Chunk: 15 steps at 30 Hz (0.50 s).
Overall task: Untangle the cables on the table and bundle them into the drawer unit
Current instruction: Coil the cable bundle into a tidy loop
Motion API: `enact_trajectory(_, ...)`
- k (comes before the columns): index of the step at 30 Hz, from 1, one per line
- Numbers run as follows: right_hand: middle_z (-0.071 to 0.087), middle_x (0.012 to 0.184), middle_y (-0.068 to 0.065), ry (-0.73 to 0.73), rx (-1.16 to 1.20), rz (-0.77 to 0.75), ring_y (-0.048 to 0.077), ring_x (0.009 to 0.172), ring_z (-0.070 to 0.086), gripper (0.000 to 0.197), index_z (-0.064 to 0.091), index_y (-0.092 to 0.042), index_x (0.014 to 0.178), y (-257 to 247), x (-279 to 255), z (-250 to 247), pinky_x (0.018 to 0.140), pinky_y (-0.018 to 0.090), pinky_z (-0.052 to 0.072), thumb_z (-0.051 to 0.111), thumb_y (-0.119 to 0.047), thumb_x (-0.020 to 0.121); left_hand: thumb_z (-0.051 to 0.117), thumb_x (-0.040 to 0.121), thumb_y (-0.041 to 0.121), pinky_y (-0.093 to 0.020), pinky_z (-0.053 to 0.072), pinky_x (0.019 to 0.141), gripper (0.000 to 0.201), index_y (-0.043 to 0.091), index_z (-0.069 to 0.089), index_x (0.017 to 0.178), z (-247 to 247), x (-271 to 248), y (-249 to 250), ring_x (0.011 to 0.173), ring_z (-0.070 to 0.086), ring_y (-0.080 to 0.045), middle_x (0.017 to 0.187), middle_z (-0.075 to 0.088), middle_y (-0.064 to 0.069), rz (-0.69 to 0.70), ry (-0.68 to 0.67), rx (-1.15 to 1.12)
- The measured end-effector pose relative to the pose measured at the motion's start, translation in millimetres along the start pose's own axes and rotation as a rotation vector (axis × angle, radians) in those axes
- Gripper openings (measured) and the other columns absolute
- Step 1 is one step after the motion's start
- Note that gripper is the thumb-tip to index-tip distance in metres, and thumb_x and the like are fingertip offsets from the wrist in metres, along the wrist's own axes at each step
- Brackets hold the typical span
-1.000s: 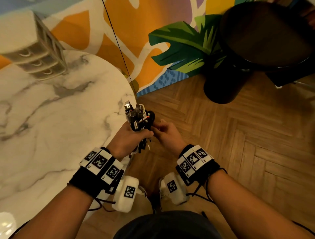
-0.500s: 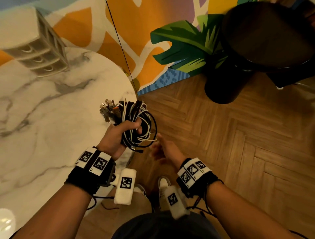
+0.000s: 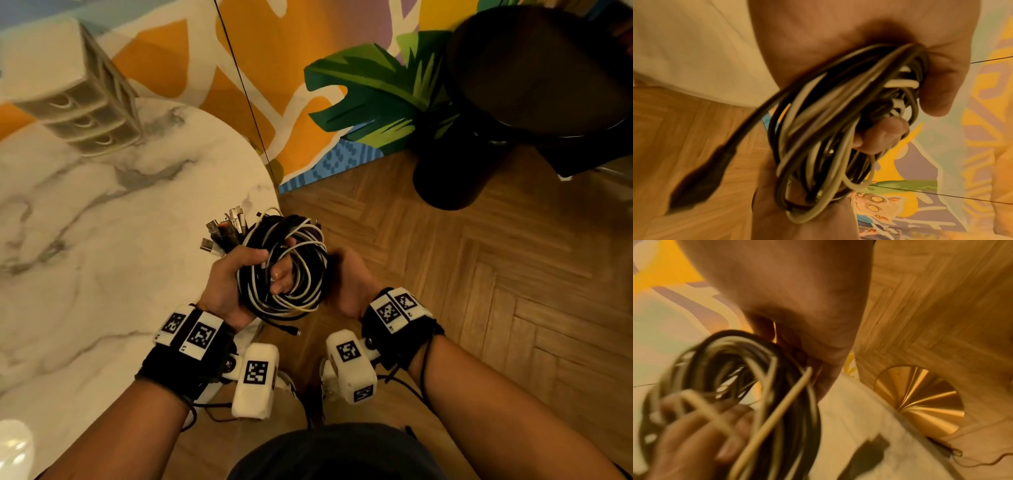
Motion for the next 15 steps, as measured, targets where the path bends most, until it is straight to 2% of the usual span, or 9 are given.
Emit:
enact_trajectory(2, 0.064, 0.112, 0.015, -0.097, 0.065, -0.041, 0.029, 0.106, 0.058, 0.059, 0.061, -0.007, 0.117, -6.5, -7.6, 12.5, 0.102, 0.043, 0.038, 0.034, -0.053, 0.091, 0.069, 0.062, 0.025, -0.027, 0.039, 0.056, 0.042, 0.004, 0.061, 0.098, -4.7, -0.3, 1.3, 0.049, 0.040, -0.015, 0.060, 0.043, -0.004, 0.007, 0.034, -0.001)
enact_trajectory(3, 0.066, 0.109, 0.016, -0.146, 0.052, -0.072, 0.028, 0.103, 0.061, 0.070, 0.060, -0.008, 0.121, -8.2, -10.9, 22.0, 0.103, 0.043, 0.039, 0.034, -0.064, 0.088, 0.070, 0.062, 0.026, -0.028, 0.038, 0.056, 0.043, 0.004, 0.061, 0.098, -6.6, -1.2, 2.7, 0.049, 0.040, -0.015, 0.060, 0.043, -0.004, 0.014, 0.049, -0.006)
enact_trajectory(5, 0.068, 0.098, 0.016, -0.208, -0.035, -0.147, 0.026, 0.092, 0.065, 0.081, 0.057, -0.007, 0.126, -8.0, -14.4, 38.9, 0.100, 0.043, 0.043, 0.037, -0.072, 0.082, 0.069, 0.064, 0.026, -0.029, 0.038, 0.058, 0.041, 0.004, 0.060, 0.098, -7.5, -2.4, 6.7, 0.050, 0.040, -0.015, 0.060, 0.043, -0.004, 0.022, 0.050, -0.017)
enact_trajectory(6, 0.068, 0.094, 0.016, -0.226, -0.076, -0.178, 0.025, 0.086, 0.066, 0.082, 0.057, -0.003, 0.124, -7.4, -13.2, 44.4, 0.096, 0.042, 0.046, 0.043, -0.071, 0.080, 0.068, 0.065, 0.025, -0.029, 0.039, 0.059, 0.040, 0.004, 0.059, 0.097, -6.8, -3.3, 8.6, 0.050, 0.042, -0.015, 0.060, 0.045, -0.004, 0.023, 0.043, -0.018)
enact_trajectory(8, 0.067, 0.089, 0.017, -0.209, -0.135, -0.227, 0.023, 0.076, 0.067, 0.070, 0.062, 0.003, 0.109, -8.2, -9.2, 49.2, 0.084, 0.037, 0.051, 0.055, -0.061, 0.080, 0.069, 0.067, 0.026, -0.028, 0.044, 0.062, 0.039, 0.003, 0.055, 0.096, -7.4, -6.0, 11.4, 0.052, 0.047, -0.016, 0.060, 0.048, -0.005, 0.013, 0.049, 0.007)
enact_trajectory(9, 0.066, 0.087, 0.018, -0.172, -0.137, -0.235, 0.023, 0.072, 0.066, 0.061, 0.065, 0.001, 0.102, -9.1, -7.8, 49.0, 0.078, 0.035, 0.052, 0.060, -0.055, 0.081, 0.070, 0.067, 0.026, -0.028, 0.047, 0.065, 0.040, 0.003, 0.053, 0.095, -9.6, -7.1, 11.8, 0.053, 0.050, -0.016, 0.060, 0.051, -0.005, 0.009, 0.074, 0.037)
enact_trajectory(11, 0.065, 0.086, 0.017, -0.101, -0.107, -0.228, 0.022, 0.068, 0.065, 0.048, 0.065, -0.002, 0.101, -9.9, -4.7, 46.6, 0.071, 0.033, 0.053, 0.064, -0.047, 0.082, 0.070, 0.068, 0.022, -0.030, 0.049, 0.070, 0.041, 0.003, 0.054, 0.100, -16.9, -9.8, 12.9, 0.057, 0.054, -0.015, 0.064, 0.055, -0.004, 0.020, 0.171, 0.104)
enact_trajectory(13, 0.069, 0.089, 0.014, -0.037, -0.107, -0.220, 0.022, 0.072, 0.067, 0.048, 0.066, -0.004, 0.106, -10.9, -1.6, 43.9, 0.074, 0.035, 0.055, 0.066, -0.044, 0.081, 0.062, 0.074, 0.017, -0.030, 0.052, 0.069, 0.028, 0.004, 0.059, 0.099, -24.6, -13.3, 13.1, 0.063, 0.056, -0.016, 0.068, 0.060, -0.003, 0.040, 0.294, 0.143)
enact_trajectory(15, 0.073, 0.097, 0.012, 0.004, -0.122, -0.231, 0.026, 0.085, 0.071, 0.045, 0.067, -0.009, 0.109, -12.6, -0.4, 43.6, 0.084, 0.041, 0.055, 0.069, -0.043, 0.080, 0.061, 0.079, 0.014, -0.031, 0.055, 0.067, 0.015, 0.005, 0.064, 0.091, -32.4, -18.3, 14.7, 0.068, 0.059, -0.019, 0.072, 0.064, -0.005, 0.088, 0.423, 0.187)
Point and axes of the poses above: each hand's wrist, its own x-axis towards the middle knuckle, its own z-axis out of the palm, y = z × x, the point moved 7 cm from there along x, towards the middle knuckle
